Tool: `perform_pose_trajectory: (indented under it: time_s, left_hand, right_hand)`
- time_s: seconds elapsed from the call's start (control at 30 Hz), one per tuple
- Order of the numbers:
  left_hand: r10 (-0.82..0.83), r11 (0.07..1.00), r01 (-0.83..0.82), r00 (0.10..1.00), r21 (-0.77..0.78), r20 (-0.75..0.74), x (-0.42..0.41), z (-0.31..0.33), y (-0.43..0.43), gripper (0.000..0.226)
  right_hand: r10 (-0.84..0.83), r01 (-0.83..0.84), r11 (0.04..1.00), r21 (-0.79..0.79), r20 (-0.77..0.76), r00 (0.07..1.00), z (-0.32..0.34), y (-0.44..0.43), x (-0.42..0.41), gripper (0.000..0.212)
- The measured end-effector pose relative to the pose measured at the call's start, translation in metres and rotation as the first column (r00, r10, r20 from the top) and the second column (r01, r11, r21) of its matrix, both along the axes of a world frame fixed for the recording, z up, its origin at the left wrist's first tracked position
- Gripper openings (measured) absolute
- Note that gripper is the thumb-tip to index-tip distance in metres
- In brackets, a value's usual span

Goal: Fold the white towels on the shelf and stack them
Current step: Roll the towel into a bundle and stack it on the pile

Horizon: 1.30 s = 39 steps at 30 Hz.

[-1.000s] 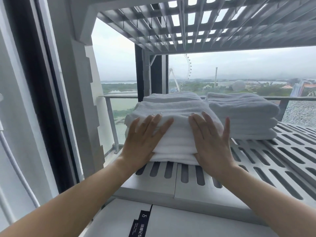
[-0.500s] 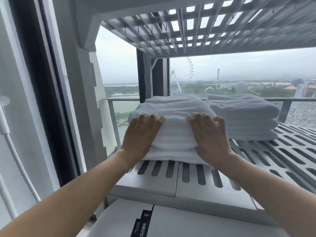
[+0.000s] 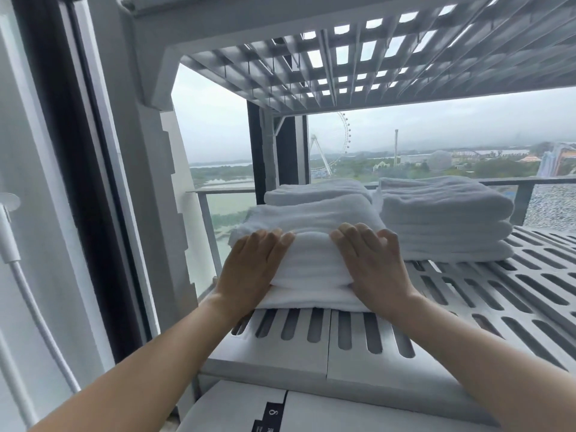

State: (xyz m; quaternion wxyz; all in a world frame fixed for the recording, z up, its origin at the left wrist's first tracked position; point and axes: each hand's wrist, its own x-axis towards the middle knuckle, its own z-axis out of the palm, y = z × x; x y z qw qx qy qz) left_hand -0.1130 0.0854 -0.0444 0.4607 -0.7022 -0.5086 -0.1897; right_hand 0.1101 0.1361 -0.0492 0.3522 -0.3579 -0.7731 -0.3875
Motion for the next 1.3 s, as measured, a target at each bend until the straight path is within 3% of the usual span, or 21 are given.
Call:
perform_pose_trajectory:
  time_s: [0.27,0.47,0.63,0.73,0.87,1.1,1.3]
  left_hand:
    - [0.026,0.998,-0.024,0.999,-0.064,0.038,0.001,0.003,-0.004,0.088]
    - [-0.019,0.998,0.029,0.988,-0.062,0.155,0.01,-0.003,-0.003,0.062]
    - [-0.061,0.989,0.078,0.989,-0.129,0.132,0.005,-0.004,-0.009,0.088]
    - [-0.064,0.98,0.083,0.992,-0.179,0.107,0.007,-0.009,-0.016,0.097]
    - [-0.013,0.989,0.018,0.999,-0.144,0.037,0.008,-0.015,-0.011,0.111]
    - [-0.021,0.989,0.015,0.999,-0.148,-0.043,-0.006,-0.002,-0.011,0.118]
    - [0.014,0.997,-0.011,0.999,-0.082,0.032,-0.007,-0.005,-0.003,0.117]
  right_hand:
    - [-0.074,0.072,0.997,-0.032,-0.071,0.995,-0.005,0.003,-0.002,0.093]
    - [-0.044,0.04,0.998,-0.056,-0.054,0.998,-0.005,-0.001,0.004,0.098]
    - [0.034,-0.028,0.987,-0.159,0.037,0.999,-0.002,-0.005,0.016,0.107]
    - [0.116,-0.1,0.969,-0.225,0.059,0.991,-0.002,-0.008,0.025,0.101]
    - [0.093,-0.059,0.967,-0.249,0.126,0.988,-0.006,-0.011,0.031,0.114]
    - [0.073,-0.047,0.965,-0.256,0.093,0.993,-0.004,-0.012,0.031,0.119]
    - [-0.029,0.033,0.968,-0.25,0.018,0.999,-0.012,-0.021,0.009,0.125]
